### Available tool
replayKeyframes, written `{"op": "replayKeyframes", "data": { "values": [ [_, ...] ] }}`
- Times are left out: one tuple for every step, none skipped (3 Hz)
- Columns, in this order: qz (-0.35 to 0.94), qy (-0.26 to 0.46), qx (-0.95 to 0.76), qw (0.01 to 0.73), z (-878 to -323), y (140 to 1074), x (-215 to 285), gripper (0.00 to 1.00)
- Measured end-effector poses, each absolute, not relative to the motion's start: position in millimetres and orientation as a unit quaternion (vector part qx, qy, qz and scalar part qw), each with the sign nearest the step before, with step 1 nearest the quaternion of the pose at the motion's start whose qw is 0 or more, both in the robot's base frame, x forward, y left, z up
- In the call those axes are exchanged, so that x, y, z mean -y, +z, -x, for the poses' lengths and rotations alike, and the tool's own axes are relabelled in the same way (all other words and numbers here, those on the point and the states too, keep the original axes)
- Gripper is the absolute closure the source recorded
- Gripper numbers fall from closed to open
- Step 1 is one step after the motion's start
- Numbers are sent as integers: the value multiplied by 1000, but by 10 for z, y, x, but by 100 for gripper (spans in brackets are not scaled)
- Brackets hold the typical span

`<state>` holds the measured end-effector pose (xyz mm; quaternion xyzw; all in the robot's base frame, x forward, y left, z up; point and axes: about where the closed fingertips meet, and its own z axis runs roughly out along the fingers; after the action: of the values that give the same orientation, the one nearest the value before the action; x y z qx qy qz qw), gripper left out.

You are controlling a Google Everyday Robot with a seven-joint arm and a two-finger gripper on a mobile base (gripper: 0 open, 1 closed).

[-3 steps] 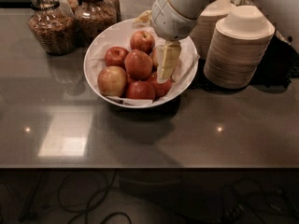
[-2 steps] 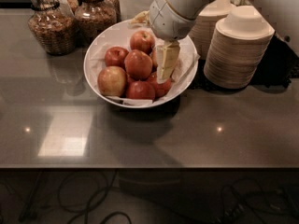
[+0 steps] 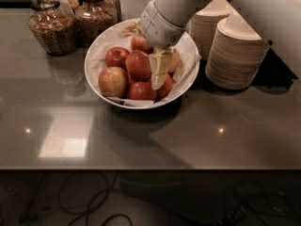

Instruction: Pick apple from white bowl

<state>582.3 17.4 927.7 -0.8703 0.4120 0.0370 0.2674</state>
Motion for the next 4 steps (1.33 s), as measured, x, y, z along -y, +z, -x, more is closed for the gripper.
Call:
{"op": "replayKeyframes", "data": {
  "values": [
    [874, 48, -408, 258, -5873, 9117, -208, 9],
    [876, 55, -409, 250, -5968, 9028, -192, 9],
    [874, 53, -415, 248, -6090, 9026, -125, 21],
    [874, 53, -415, 248, -6092, 9029, -125, 41]
  ]
}}
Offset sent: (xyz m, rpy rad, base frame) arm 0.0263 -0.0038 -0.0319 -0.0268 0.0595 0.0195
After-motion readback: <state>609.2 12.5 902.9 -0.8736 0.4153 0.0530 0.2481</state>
